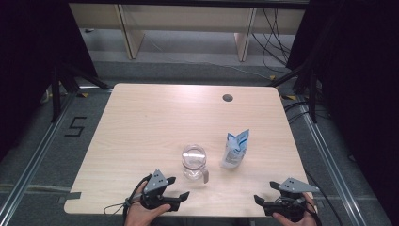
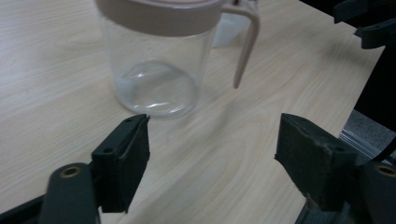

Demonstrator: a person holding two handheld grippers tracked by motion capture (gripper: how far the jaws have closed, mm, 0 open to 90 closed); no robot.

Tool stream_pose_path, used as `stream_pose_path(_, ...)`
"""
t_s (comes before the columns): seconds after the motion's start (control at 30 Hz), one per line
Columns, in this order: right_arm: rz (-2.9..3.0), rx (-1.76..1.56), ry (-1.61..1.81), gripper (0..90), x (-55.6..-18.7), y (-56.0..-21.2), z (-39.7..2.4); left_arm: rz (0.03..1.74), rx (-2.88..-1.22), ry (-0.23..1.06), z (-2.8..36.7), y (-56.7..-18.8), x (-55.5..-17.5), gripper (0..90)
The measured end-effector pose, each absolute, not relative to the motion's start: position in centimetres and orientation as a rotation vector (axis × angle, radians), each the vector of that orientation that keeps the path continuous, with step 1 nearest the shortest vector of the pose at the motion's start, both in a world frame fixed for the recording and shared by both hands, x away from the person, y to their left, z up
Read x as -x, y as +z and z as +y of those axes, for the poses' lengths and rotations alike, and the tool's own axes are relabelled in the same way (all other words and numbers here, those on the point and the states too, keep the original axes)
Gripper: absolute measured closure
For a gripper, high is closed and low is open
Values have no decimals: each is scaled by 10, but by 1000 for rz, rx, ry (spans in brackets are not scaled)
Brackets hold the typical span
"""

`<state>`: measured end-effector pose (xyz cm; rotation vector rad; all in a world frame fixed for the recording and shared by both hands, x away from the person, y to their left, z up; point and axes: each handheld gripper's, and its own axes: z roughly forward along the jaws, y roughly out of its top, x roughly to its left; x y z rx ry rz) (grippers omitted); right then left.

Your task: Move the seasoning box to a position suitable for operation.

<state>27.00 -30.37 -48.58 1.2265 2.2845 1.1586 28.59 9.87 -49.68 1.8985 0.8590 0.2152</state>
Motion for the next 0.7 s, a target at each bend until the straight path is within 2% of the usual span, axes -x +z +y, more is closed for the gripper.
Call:
stream_pose_path(0.27, 2302, -1223, 1194, 179, -270, -486, -303, 822, -1914, 204, 68, -498, -292, 461)
stream_pose_path(0.7, 2311, -1202, 1190, 178, -271, -486, -302, 813, -1914, 275, 38, -502, -309, 646)
